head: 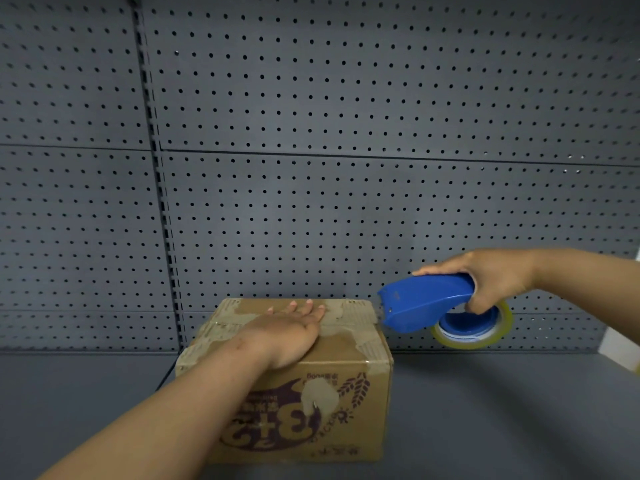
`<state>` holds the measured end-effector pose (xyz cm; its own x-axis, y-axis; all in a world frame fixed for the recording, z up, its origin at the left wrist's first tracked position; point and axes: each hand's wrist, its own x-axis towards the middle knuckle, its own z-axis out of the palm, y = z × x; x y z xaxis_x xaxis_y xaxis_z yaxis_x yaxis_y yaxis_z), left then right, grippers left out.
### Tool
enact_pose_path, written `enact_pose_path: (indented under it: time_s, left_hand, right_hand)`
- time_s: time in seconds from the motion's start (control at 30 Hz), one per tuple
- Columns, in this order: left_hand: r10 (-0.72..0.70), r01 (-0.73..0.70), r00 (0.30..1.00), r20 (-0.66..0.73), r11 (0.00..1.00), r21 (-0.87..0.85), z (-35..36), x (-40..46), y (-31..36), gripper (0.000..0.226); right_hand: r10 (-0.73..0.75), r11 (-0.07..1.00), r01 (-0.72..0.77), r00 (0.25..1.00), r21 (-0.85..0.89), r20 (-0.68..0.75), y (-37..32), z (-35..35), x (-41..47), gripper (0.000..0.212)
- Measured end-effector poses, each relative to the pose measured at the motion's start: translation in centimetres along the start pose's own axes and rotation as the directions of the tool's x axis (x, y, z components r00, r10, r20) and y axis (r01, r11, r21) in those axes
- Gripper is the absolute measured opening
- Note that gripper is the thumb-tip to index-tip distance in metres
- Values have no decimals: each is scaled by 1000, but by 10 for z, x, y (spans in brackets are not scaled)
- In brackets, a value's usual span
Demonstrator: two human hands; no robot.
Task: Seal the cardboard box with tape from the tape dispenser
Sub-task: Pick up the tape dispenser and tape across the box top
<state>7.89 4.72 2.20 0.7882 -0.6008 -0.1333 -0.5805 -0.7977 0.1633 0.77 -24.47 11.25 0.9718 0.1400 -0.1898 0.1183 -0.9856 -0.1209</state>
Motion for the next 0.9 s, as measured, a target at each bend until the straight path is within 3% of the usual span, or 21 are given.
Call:
enact_pose_path:
  time_s: [0.2, 0.67, 0.8, 0.9]
  left_hand:
    - [-4, 4, 1000, -12, 1000, 5, 0, 0, 2, 50]
    - [6, -5, 1000, -23, 1000, 26, 2, 0, 1, 50]
    - [14, -13, 1000, -22, 999, 39, 0, 1, 0, 50]
    - [31, -30, 999, -25, 999, 44, 0, 3, -2, 50]
  right_hand:
    - [54, 998, -54, 998, -31, 15, 15, 4, -15, 82]
    - [109, 974, -73, 980, -215, 165, -31, -6, 20, 72]
    - [169, 854, -31, 961, -520, 220, -41, 16, 33, 73]
    - [245, 873, -122, 947, -472, 208, -35, 36, 38, 71]
